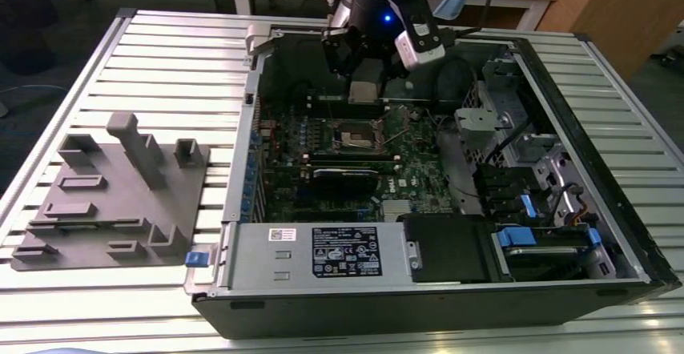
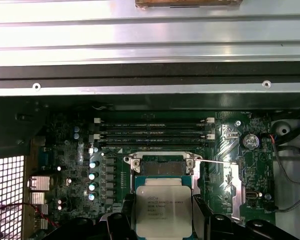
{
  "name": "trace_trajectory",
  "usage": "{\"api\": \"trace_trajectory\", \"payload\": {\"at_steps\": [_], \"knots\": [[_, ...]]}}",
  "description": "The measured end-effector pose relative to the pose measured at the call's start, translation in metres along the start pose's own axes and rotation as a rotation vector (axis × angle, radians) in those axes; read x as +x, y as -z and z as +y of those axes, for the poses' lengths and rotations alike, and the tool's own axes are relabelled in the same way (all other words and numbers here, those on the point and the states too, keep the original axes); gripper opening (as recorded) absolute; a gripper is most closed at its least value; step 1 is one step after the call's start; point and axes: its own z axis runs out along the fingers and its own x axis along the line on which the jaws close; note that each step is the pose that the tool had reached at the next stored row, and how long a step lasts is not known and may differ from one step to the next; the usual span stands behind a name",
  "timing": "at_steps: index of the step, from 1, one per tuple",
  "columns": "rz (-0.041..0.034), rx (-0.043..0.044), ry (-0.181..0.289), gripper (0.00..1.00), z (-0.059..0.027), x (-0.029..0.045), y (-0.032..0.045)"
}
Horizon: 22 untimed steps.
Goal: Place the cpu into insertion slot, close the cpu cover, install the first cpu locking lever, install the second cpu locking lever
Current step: 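Place the cpu into insertion slot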
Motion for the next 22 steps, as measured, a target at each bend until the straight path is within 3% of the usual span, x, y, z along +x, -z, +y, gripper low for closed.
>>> {"api": "trace_trajectory", "payload": {"at_steps": [4,12,22], "knots": [[-0.001,-0.0041,0.0,0.54,-0.0002,0.0004,-0.0012],[-0.0031,-0.0066,0.001,0.54,-0.0026,0.002,-0.013],[-0.0031,-0.0067,0.001,0.54,-0.0027,0.002,-0.0143]]}}
